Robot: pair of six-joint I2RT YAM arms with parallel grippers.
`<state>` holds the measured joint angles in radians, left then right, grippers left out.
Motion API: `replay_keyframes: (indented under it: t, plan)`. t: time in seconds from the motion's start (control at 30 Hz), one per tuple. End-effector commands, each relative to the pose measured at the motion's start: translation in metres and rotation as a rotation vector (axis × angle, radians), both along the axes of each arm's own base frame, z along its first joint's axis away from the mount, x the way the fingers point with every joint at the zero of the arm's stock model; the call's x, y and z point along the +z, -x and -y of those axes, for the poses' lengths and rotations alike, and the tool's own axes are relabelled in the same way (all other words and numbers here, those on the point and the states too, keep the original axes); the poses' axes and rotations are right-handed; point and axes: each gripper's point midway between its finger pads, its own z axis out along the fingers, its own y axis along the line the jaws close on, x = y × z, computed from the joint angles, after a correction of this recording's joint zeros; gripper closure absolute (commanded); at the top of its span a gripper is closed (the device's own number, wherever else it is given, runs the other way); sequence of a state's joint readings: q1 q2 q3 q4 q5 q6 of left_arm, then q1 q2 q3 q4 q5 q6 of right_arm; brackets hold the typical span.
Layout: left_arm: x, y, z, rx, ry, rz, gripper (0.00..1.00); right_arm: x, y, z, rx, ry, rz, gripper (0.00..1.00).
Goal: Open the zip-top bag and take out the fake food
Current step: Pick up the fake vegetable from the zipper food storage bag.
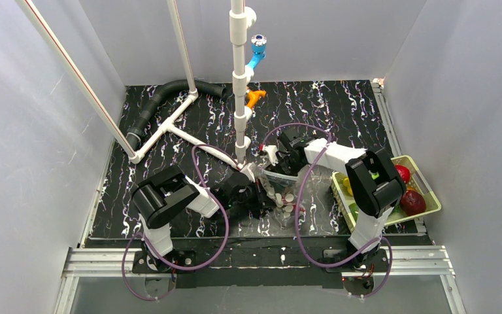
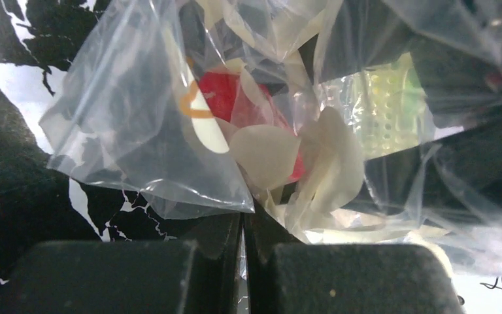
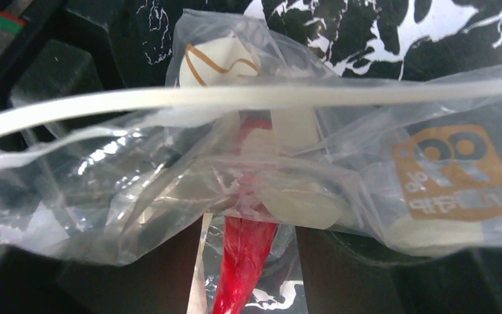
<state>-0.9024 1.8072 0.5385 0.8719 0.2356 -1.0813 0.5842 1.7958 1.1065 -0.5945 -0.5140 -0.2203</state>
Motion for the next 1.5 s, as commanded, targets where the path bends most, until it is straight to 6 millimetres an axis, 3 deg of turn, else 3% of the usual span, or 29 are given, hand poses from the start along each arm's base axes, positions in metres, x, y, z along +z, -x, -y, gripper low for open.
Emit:
replay_keyframes:
  t: [0.0,0.17,0.27,0.33,0.43,0.57,0.67,0.8,0.97,1.13,1.37,1.47]
  plan:
    - [-0.026,0.009,-0.016,-0.002,-0.108,-0.036,1.00,-0.014,-0.001,-0.002,0.049,0.123,0.073,0.40]
    - [-0.029,0.009,-0.035,0.056,-0.154,-0.032,1.00,-0.021,-0.012,0.010,0.034,0.183,0.135,0.71]
    - [-0.032,0.012,-0.052,0.093,-0.182,-0.025,1.00,-0.015,-0.016,0.012,0.030,0.167,0.149,0.83]
    - [-0.026,0.011,-0.055,0.100,-0.177,-0.013,1.00,-0.001,-0.013,0.005,0.037,0.088,0.134,0.90]
    - [-0.018,0.011,-0.061,0.103,-0.193,0.013,1.00,0.040,-0.005,-0.008,0.044,-0.127,0.086,0.95]
    - [-0.014,0.009,-0.077,0.131,-0.251,0.044,1.00,0.087,0.007,-0.008,0.068,-0.383,0.000,0.96]
    - [-0.013,0.004,-0.095,0.181,-0.323,0.073,1.00,0.101,0.011,-0.003,0.092,-0.446,-0.044,0.97]
    - [-0.005,0.004,-0.113,0.215,-0.381,0.107,1.00,0.100,0.017,0.002,0.123,-0.437,-0.087,0.97]
    - [0.005,0.004,-0.137,0.247,-0.449,0.156,1.00,0.114,0.025,0.001,0.170,-0.492,-0.101,0.98]
    - [0.010,0.006,-0.157,0.291,-0.484,0.177,1.00,0.089,0.006,0.013,0.093,-0.327,-0.012,0.98]
    - [0.006,0.013,-0.184,0.337,-0.569,0.167,1.00,0.099,0.012,0.013,0.118,-0.362,-0.013,0.98]
    - [0.008,0.015,-0.192,0.349,-0.589,0.176,1.00,0.093,0.003,0.018,0.095,-0.316,0.022,0.98]
